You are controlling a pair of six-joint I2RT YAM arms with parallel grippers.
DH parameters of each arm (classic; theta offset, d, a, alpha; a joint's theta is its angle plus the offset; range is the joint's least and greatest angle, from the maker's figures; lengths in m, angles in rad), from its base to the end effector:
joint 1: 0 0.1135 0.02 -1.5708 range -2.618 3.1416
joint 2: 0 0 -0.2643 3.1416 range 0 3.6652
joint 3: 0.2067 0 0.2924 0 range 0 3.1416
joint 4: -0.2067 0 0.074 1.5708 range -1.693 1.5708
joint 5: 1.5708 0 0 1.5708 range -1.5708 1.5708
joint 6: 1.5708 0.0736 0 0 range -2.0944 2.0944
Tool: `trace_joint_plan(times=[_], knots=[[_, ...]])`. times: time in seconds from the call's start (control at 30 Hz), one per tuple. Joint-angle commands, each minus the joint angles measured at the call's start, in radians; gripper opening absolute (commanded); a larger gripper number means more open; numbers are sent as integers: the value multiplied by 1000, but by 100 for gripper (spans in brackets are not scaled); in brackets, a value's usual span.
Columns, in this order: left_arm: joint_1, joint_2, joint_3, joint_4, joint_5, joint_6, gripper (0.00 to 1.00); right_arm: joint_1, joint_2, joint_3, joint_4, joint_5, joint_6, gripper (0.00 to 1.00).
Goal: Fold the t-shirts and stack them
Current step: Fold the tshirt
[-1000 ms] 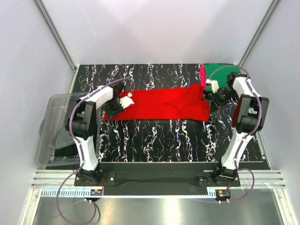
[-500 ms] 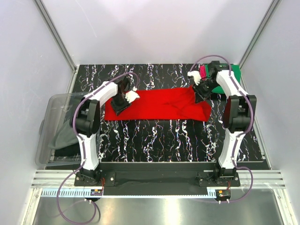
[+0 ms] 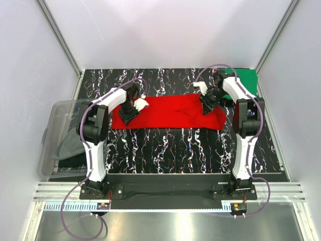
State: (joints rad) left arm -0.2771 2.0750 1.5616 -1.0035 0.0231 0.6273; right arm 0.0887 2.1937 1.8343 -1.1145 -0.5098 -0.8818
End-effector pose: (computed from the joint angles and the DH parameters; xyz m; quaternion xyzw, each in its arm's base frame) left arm 0.4174 -0.1205 0.1093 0.4370 0.8990 -0.0067 0.0285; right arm 0.4715 0.0780 0.1461 -0.4616 0.8493 0.2142 0.1405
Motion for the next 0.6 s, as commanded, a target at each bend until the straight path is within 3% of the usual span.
trace_joint_plan(times=[0.0,0.57], knots=[[6,-20,-5,14,24,-11,35,39,24,46,18,-18,18,33],[6,-30,-14,16,21,-11,35,56,100,95,79,14,75,33]])
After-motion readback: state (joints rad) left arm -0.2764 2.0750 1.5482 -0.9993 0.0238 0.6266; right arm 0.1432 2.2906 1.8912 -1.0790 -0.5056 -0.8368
